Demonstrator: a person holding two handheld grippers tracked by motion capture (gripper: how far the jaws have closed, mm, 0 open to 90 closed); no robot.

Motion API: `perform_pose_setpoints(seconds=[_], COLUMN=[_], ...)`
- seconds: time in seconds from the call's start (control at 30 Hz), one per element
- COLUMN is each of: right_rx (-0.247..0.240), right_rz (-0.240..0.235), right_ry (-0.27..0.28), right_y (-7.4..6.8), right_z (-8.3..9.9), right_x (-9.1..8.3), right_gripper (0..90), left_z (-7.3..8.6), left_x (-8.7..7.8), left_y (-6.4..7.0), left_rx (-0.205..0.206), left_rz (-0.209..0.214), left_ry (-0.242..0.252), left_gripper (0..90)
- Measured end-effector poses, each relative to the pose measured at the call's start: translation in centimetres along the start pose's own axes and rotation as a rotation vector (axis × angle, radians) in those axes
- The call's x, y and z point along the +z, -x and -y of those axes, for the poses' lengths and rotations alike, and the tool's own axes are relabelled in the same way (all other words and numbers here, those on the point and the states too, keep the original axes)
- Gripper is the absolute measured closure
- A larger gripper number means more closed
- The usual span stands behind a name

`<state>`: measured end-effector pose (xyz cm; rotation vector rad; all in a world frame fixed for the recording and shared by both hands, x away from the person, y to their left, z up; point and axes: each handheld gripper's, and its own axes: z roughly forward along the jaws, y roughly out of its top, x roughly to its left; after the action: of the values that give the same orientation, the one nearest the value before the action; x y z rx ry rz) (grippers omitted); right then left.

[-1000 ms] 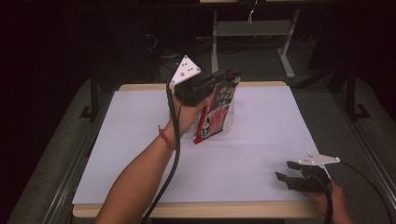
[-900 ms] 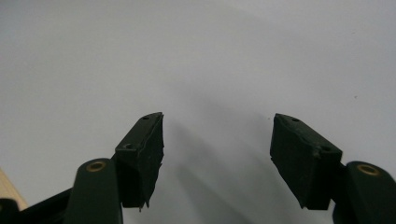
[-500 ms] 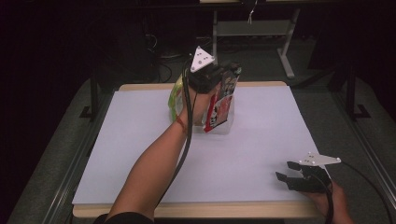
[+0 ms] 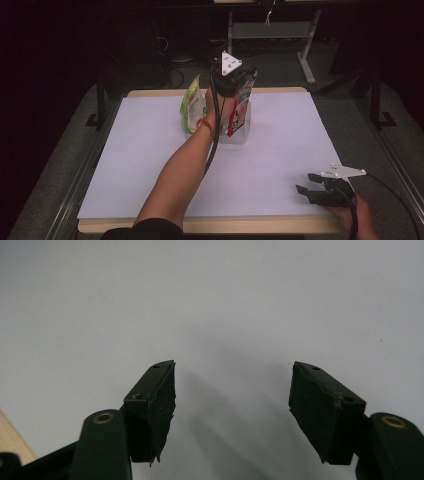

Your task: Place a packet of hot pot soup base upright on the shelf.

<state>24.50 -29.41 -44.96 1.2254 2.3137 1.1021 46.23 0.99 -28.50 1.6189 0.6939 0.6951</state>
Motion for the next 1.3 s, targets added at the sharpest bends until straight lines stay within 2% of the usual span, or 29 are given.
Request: perform_pose_setpoints(seconds=[0.07, 0.13, 0.2, 0.27, 0.37, 0.43, 0.53, 0.63, 0.7, 0.87, 0.93, 1.0, 1.1, 1.3], right_rx=[-0.001, -0.002, -0.005, -0.003, -0.003, -0.004, -0.004, -0.006, -0.009, -0.014, -0.017, -0.018, -0.019, -0.024], right_rz=[0.000, -0.002, -0.004, -0.003, -0.003, -0.005, -0.004, -0.003, -0.005, -0.009, -0.009, -0.009, -0.007, -0.004], right_ry=[-0.006, -0.009, -0.010, -0.008, -0.006, -0.008, -0.008, -0.013, -0.017, -0.032, -0.034, -0.033, -0.033, -0.033], right_y=[0.0, 0.0, 0.0, 0.0, 0.0, 0.0, -0.1, -0.1, -0.2, -0.3, -0.3, -0.3, -0.3, -0.4], right_z=[0.1, 0.1, 0.1, 0.2, 0.2, 0.2, 0.2, 0.1, 0.1, 0.1, 0.1, 0.1, 0.1, 0.1], right_x=[0.1, 0.2, 0.1, 0.1, 0.0, 0.0, 0.1, 0.2, 0.3, 0.7, 0.7, 0.7, 0.8, 0.9], right_gripper=[34.5, 34.5, 34.5, 34.7, 35.1, 35.1, 35.1, 35.1, 35.0, 35.0, 35.0, 34.8, 34.7, 34.5], left_z=[0.1, 0.2, 0.4, 0.8, 1.3, 1.7, 2.2, 2.6, 2.7, 3.4, 3.7, 3.9, 4.3, 4.9], left_x=[0.5, 0.8, 1.0, 1.1, 0.8, 0.4, -0.4, -1.2, -1.5, -2.6, -3.0, -3.6, -4.3, -5.4], left_y=[0.0, -0.1, -0.1, 0.1, 0.5, 0.5, 0.3, -0.2, -0.3, -1.0, -1.2, -1.7, -2.4, -3.2], left_rx=[0.007, -0.013, 0.000, -0.024, 0.000, 0.000, 0.006, -0.027, -0.013, -0.034, -0.039, -0.048, -0.060, -0.072], left_rz=[-0.022, -0.024, -0.041, -0.024, -0.010, 0.004, 0.015, 0.045, 0.052, 0.077, 0.062, 0.063, 0.062, 0.009], left_ry=[0.005, 0.022, 0.020, 0.025, 0.018, 0.001, 0.001, 0.004, -0.010, -0.022, -0.022, -0.018, -0.011, -0.028], left_gripper=[89.9, 89.9, 89.8, 89.8, 89.6, 89.4, 89.1, 88.7, 87.9, 79.3, 72.2, 70.4, 63.2, 46.4])
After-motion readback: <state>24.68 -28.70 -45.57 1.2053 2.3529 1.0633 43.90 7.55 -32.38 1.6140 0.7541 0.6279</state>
